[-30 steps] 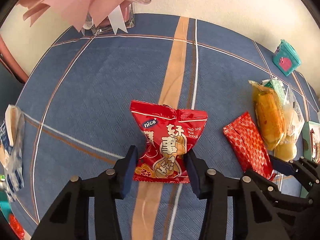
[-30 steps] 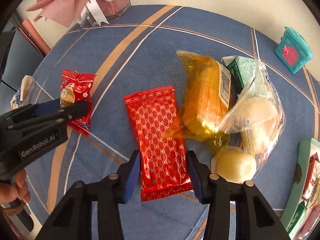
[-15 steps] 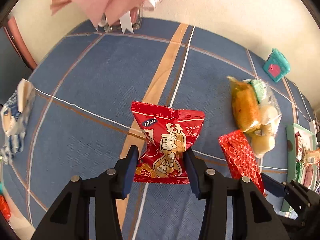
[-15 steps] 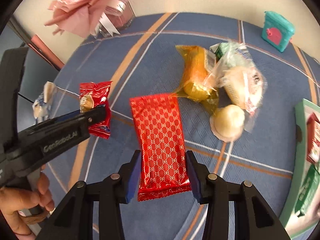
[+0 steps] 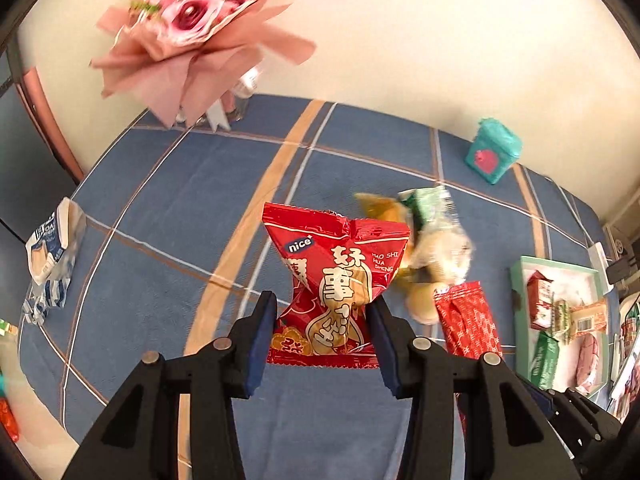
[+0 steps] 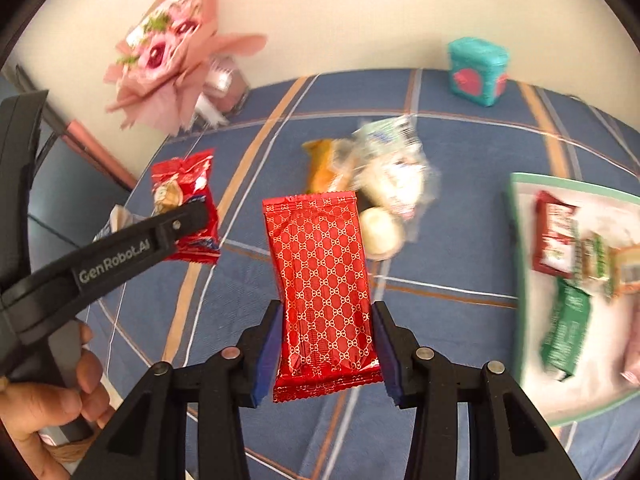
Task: Organize snacks
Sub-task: 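Carry the red nice pack and red patterned bar with both tools over the tray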
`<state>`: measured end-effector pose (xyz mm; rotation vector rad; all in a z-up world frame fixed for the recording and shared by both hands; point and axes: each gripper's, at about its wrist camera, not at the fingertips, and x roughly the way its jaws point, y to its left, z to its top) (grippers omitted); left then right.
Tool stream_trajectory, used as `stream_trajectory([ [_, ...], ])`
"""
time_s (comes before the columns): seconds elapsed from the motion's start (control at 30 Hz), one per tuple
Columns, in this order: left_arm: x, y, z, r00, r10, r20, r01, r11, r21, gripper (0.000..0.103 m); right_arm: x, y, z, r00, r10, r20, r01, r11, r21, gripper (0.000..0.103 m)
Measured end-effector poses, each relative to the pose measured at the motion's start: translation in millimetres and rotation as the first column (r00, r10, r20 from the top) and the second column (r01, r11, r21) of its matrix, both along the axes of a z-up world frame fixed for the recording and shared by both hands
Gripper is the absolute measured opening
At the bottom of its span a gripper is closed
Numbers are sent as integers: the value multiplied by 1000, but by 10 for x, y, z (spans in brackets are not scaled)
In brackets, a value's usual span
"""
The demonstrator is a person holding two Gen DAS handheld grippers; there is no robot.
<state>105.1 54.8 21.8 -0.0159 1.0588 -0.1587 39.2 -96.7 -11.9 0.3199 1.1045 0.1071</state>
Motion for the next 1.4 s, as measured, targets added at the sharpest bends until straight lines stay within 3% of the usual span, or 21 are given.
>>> stream_trajectory([
  [0.4,-199,-854,88,995,-97,33,97,995,8,48,-283,-973,208,978,-208,7,209,978,-28,47],
  [0.73,-368,-1393,144,976,-210,65,209,978,24,48,-496,-1680,236,928,-373,14,374,927,-35,47],
  [1.4,-727,-2282,106,895,-442,60,444,896,-19,48,-941,-2612,260,813,-582,11,581,812,-55,47],
])
